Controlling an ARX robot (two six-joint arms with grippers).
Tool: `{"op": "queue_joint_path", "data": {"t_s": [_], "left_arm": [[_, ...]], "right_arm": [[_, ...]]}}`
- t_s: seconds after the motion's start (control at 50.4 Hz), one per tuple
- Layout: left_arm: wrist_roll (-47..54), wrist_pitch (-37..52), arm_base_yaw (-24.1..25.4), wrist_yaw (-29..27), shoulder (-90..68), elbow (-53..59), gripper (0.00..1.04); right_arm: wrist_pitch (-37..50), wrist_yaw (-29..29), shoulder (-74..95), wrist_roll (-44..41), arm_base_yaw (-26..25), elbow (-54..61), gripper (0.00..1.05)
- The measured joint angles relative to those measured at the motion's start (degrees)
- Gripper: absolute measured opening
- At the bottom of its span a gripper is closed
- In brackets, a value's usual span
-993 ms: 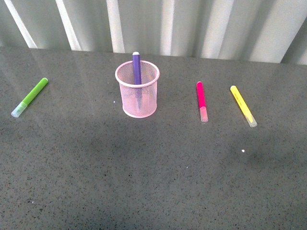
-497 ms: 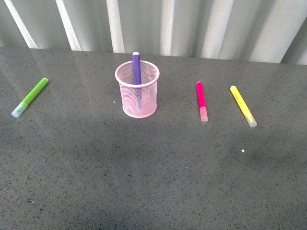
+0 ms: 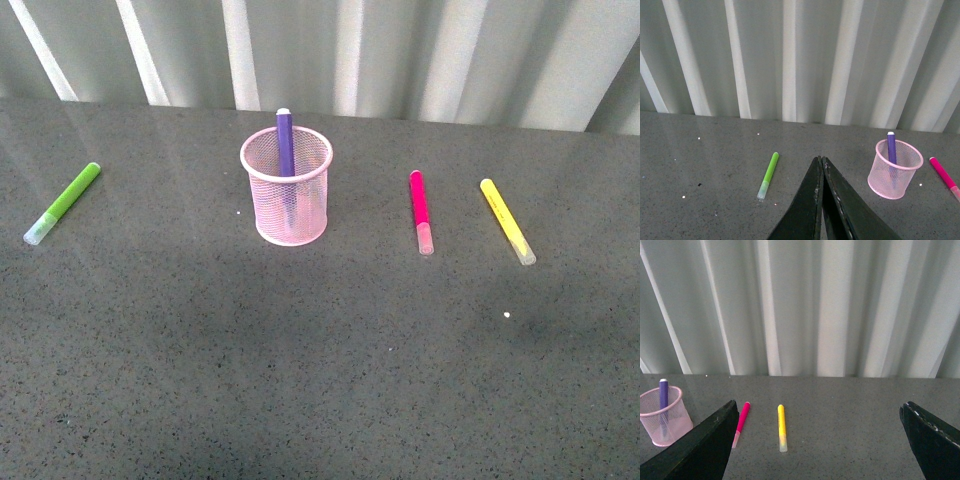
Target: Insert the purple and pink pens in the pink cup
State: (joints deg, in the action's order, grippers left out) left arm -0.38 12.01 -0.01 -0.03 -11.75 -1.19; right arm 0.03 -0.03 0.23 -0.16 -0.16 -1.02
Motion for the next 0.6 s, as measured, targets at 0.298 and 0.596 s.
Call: {"op": "queue_joint_path", "data": {"t_s": [0.298, 0.596], "left_arm": [[0.0, -11.6, 0.0, 0.0, 10.9, 0.0, 0.04], [0.0, -12.0, 0.0, 0.0, 11.5, 0.0, 0.29]], "right_arm": [[0.0, 0.0, 0.0, 0.0, 0.0, 0.0, 0.98], [0.0, 0.0, 0.0, 0.0, 0.0, 0.0, 0.98]]}}
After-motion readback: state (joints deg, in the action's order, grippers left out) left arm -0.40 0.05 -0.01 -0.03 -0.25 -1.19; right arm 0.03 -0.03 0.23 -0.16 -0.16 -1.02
